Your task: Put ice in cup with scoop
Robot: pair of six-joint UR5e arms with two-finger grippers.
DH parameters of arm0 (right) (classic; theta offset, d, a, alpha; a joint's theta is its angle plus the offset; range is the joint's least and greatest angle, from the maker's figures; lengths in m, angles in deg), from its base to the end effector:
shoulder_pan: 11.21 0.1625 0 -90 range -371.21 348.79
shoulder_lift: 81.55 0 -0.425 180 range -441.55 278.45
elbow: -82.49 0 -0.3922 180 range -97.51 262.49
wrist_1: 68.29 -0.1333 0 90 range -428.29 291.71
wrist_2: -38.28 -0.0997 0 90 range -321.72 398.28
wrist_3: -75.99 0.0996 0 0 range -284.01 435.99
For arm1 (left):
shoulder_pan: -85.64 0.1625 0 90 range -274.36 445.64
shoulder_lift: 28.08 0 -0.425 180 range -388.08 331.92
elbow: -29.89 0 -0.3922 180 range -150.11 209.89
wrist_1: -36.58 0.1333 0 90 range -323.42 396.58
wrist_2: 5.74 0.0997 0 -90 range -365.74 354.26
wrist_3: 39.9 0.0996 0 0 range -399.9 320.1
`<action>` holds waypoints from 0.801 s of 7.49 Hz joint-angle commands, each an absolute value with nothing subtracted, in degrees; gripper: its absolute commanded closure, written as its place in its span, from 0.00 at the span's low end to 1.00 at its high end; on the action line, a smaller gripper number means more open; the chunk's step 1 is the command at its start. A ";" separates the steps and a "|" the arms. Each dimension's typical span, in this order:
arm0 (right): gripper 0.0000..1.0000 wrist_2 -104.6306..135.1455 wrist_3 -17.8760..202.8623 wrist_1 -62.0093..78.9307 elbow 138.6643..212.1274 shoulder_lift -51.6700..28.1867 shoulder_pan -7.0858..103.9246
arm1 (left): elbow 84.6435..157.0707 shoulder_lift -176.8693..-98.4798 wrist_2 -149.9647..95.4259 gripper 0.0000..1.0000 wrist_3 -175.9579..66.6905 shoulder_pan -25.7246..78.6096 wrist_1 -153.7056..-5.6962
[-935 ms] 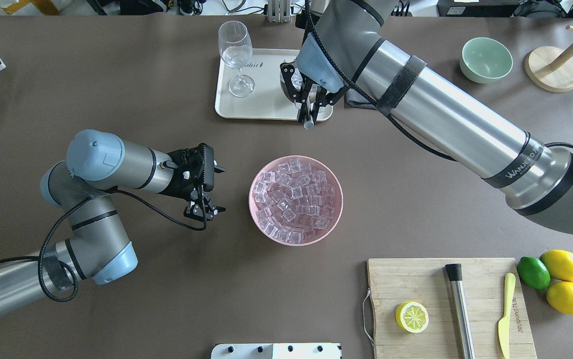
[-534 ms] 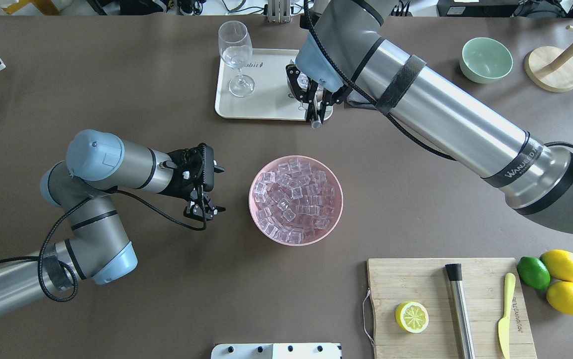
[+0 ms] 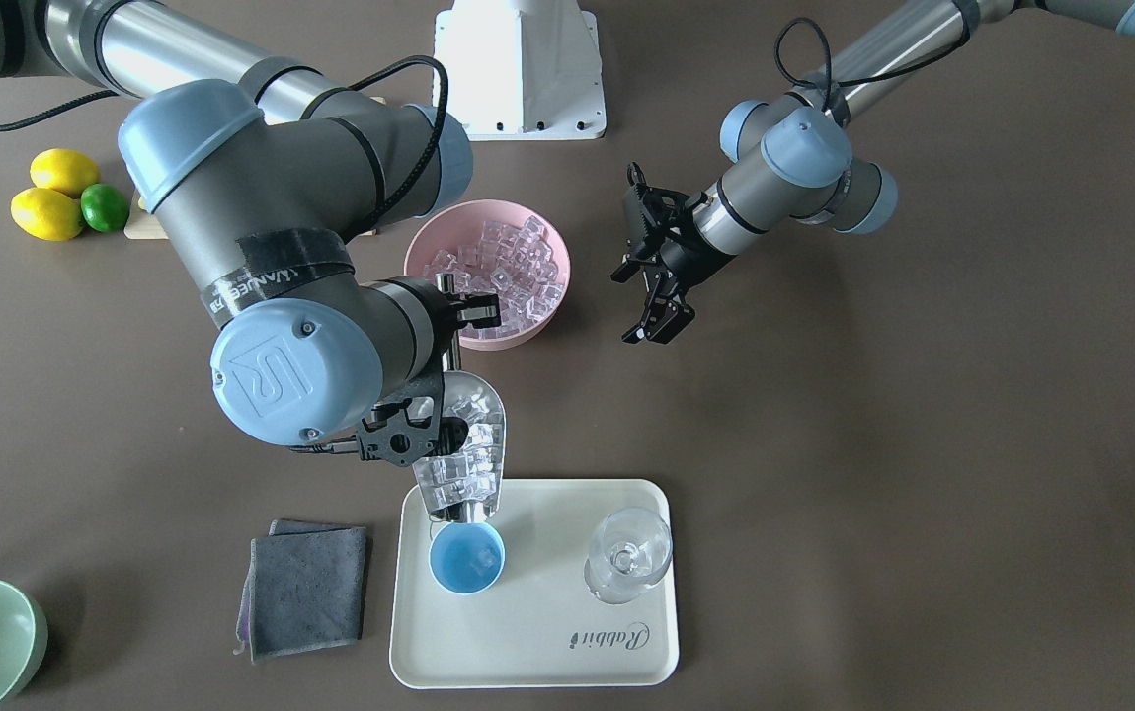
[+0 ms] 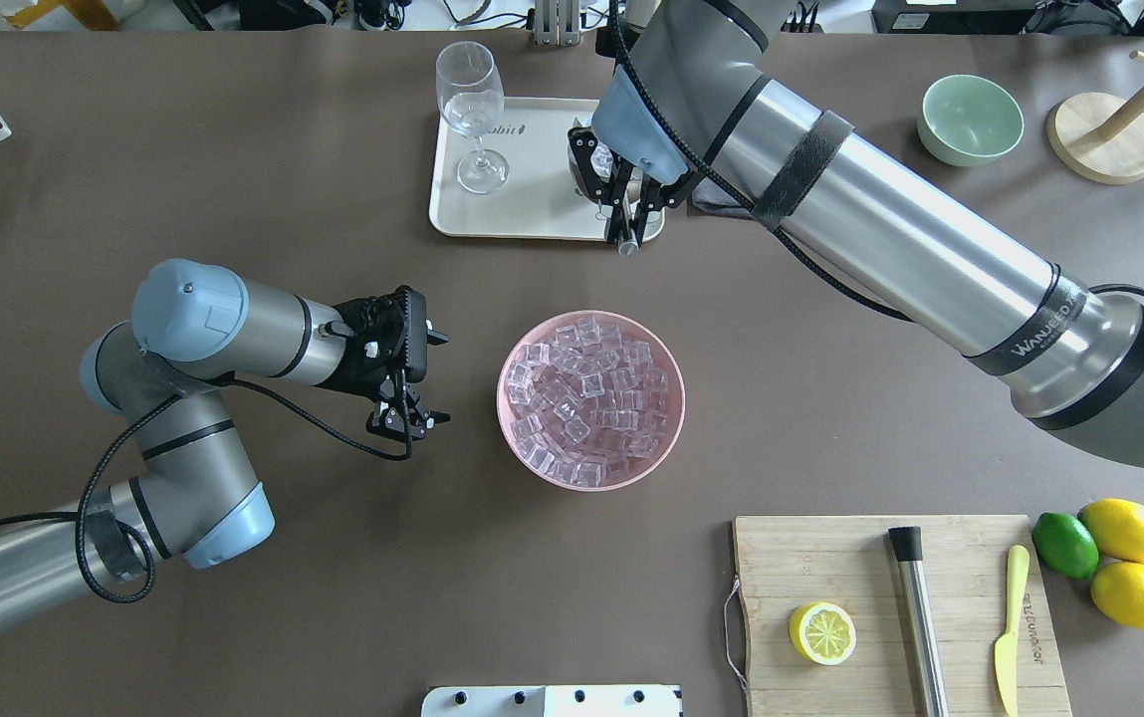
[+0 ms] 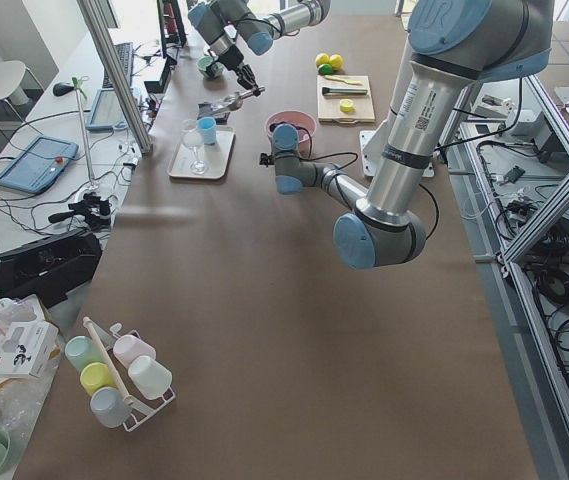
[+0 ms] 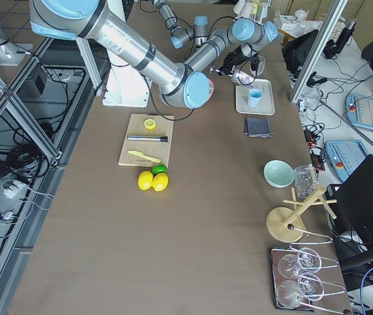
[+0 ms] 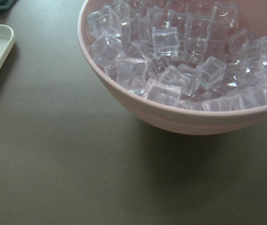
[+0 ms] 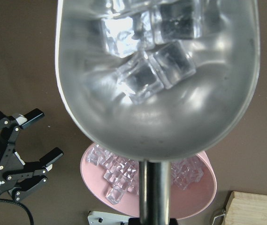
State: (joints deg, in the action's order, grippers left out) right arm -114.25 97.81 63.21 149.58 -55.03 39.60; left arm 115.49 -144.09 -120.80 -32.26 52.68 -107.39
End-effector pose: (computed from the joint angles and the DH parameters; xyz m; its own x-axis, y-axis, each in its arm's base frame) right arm -0.4562 -0.6307 0.1447 0.5752 0.0278 0.8175 0.4503 0.8236 -0.3448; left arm 0.5069 -0.4373 0.3259 0.1195 0.9925 0.0242 -0.2269 0.0036 0.9739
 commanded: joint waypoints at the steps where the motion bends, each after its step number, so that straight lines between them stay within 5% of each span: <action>1: 1.00 -120.68 96.21 62.67 149.81 -54.57 41.07 | 115.49 -144.10 -120.78 0.01 -32.26 52.68 -107.47; 6: 1.00 -131.24 96.73 52.92 150.16 -50.36 43.10 | 115.49 -144.01 -120.78 0.01 -32.26 52.68 -107.56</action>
State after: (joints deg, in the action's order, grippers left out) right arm -127.67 96.50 55.14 150.04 -51.67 42.78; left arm 115.49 -144.01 -120.78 -32.26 52.68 -107.48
